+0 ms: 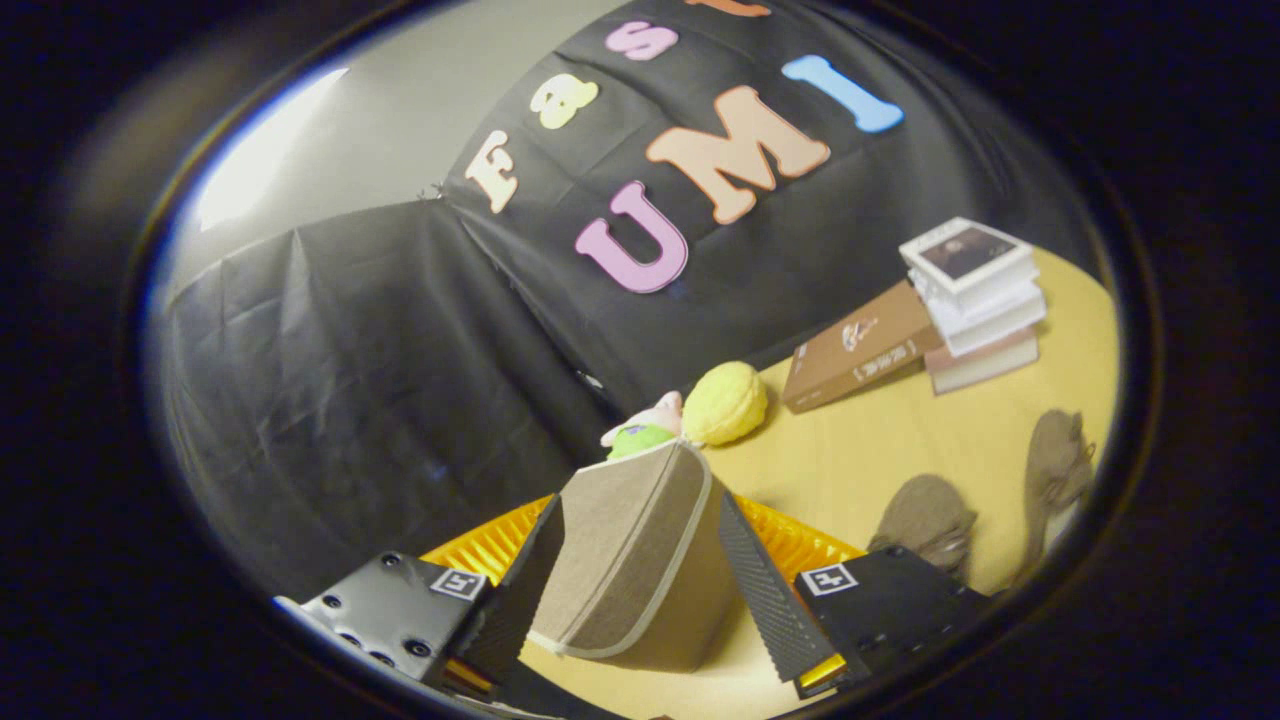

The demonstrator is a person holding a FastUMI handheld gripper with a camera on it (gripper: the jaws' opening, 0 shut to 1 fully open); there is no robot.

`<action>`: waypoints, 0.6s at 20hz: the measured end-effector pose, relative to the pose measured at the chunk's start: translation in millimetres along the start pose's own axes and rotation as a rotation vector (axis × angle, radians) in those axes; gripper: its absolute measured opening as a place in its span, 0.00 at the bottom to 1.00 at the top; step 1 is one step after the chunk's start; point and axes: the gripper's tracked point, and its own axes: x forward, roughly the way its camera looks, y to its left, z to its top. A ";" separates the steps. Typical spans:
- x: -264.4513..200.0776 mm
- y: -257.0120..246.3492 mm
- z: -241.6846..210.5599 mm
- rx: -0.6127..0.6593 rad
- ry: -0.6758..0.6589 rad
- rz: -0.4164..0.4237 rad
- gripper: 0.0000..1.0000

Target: Open the storage box then place both shoes into the box .Put the left shoe in first, then the right shoe, with the right side of both shoes facing outward in a uniform manner.

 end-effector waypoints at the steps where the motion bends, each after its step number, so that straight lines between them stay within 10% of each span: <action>1: 4.7 -0.3 -6.6 0.047 0.028 0.019 0.98; 12: 20.1 -6.0 -60.1 0.364 0.203 0.152 0.98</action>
